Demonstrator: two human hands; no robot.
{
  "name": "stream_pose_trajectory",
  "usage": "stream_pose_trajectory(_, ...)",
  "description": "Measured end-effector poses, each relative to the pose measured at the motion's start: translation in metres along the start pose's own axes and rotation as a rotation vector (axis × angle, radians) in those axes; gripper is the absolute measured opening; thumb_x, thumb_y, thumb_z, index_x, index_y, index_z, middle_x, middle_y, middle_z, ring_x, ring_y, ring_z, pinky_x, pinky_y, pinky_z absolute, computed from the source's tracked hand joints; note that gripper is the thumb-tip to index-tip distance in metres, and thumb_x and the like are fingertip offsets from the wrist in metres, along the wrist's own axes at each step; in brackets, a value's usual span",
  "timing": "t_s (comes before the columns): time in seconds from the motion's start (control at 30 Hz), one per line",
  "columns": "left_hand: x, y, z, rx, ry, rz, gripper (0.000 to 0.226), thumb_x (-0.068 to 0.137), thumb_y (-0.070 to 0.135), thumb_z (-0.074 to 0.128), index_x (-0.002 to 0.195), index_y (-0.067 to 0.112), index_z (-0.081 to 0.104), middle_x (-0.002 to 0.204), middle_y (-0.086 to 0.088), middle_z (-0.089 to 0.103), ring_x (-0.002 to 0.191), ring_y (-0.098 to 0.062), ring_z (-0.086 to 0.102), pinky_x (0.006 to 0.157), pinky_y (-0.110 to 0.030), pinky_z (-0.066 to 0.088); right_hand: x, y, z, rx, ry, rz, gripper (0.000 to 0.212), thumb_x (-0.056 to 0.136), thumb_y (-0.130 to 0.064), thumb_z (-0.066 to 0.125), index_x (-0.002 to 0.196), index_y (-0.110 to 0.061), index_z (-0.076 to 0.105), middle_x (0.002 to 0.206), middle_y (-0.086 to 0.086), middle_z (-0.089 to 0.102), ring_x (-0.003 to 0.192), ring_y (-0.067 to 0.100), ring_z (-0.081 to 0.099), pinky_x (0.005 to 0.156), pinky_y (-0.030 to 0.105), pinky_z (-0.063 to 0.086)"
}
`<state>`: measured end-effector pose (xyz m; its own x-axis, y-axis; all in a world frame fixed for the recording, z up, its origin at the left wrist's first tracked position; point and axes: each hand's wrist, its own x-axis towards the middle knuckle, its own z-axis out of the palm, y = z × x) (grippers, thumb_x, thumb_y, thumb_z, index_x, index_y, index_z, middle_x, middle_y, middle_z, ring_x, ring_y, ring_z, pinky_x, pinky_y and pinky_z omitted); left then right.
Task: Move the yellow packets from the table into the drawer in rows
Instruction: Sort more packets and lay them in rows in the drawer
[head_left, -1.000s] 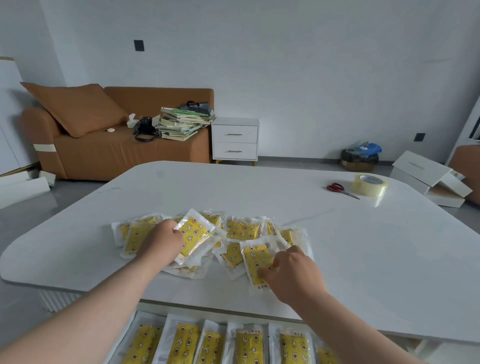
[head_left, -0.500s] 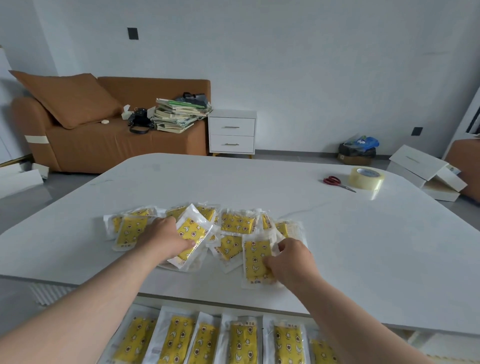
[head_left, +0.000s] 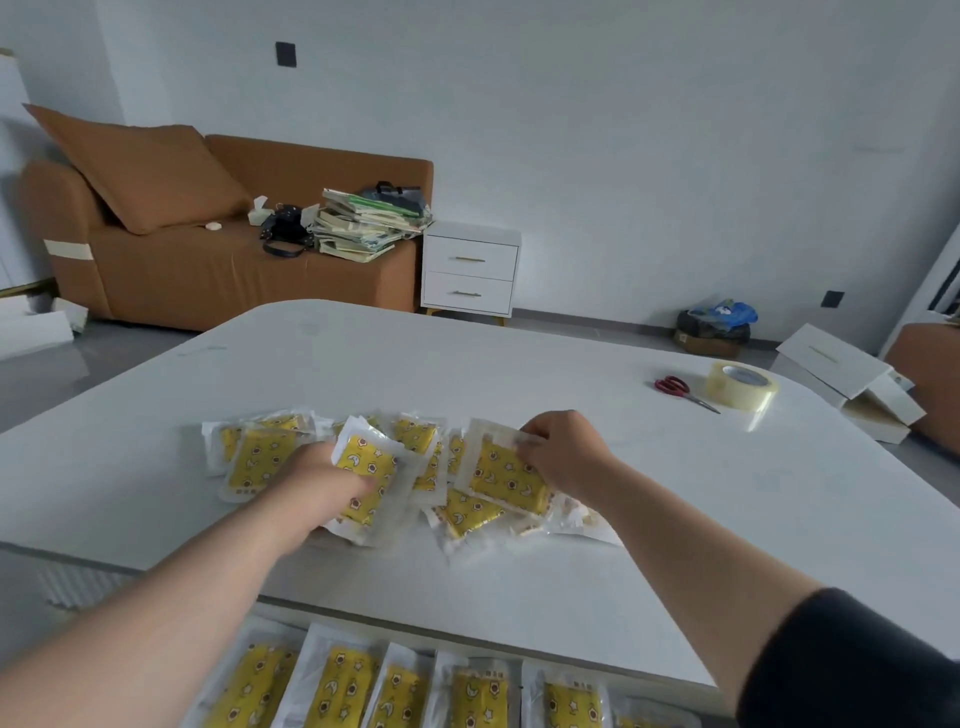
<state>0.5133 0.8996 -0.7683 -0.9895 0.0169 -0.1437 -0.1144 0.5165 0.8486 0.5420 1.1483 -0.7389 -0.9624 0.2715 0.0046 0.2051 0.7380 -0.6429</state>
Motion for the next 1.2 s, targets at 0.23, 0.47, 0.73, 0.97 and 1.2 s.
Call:
stream_pose_trajectory(0.23,0.004,-0.002,-0.005,-0.091,-0.017,-0.084,0.009,0.082,0.016,0.074,0.081,0.016,0.065,0.082,-0.003,0.067,0.071,-0.015,0.058,0.060,-0.024,0.041,0.047,-0.017,0.022,-0.226,-0.186,-0.080,0.030,0.090,-0.026,0.057,0.117,-0.014,0.066,0.112,0.004,0.062,0.102,0.024,0.060,0.090,0.036,0.053)
stream_pose_trajectory(0.47,0.007,-0.005,-0.005,-0.085,-0.017,-0.107,0.017,0.080,0.020,0.076,0.092,0.014,0.067,0.091,-0.007,0.070,0.084,-0.023,0.065,0.073,-0.032,0.049,0.058,-0.015,0.028,-0.432,-0.332,-0.139,0.084,0.070,-0.053,0.077,0.141,-0.019,0.046,0.134,0.002,0.051,0.127,0.025,0.040,0.108,0.044,0.038)
stream_pose_trajectory(0.73,0.000,-0.001,-0.006,-0.113,-0.010,-0.105,0.009,0.082,0.016,0.074,0.086,0.017,0.066,0.087,-0.005,0.070,0.080,-0.022,0.065,0.071,-0.031,0.050,0.055,-0.021,0.028,-0.591,-0.333,-0.138,0.079,0.065,-0.062,0.076,0.127,-0.020,0.053,0.117,0.002,0.055,0.112,0.025,0.047,0.097,0.045,0.046)
stream_pose_trajectory(0.97,-0.002,0.000,-0.006,-0.153,-0.008,-0.120,0.009,0.083,0.014,0.071,0.087,0.016,0.063,0.090,-0.008,0.068,0.082,-0.024,0.064,0.069,-0.030,0.049,0.052,-0.022,0.026,-0.541,-0.267,-0.077,0.065,0.065,-0.055,0.081,0.109,-0.011,0.060,0.102,0.005,0.065,0.092,0.023,0.061,0.083,0.035,0.054)
stream_pose_trajectory(1.2,-0.005,0.002,-0.007,-0.180,0.051,-0.067,0.009,0.085,0.014,0.068,0.086,0.012,0.059,0.086,-0.007,0.062,0.069,-0.016,0.053,0.059,-0.025,0.038,0.038,-0.003,0.003,-0.223,-0.105,0.113,0.059,0.073,-0.040,0.081,0.116,-0.014,0.050,0.106,0.005,0.057,0.092,0.023,0.058,0.078,0.035,0.053)
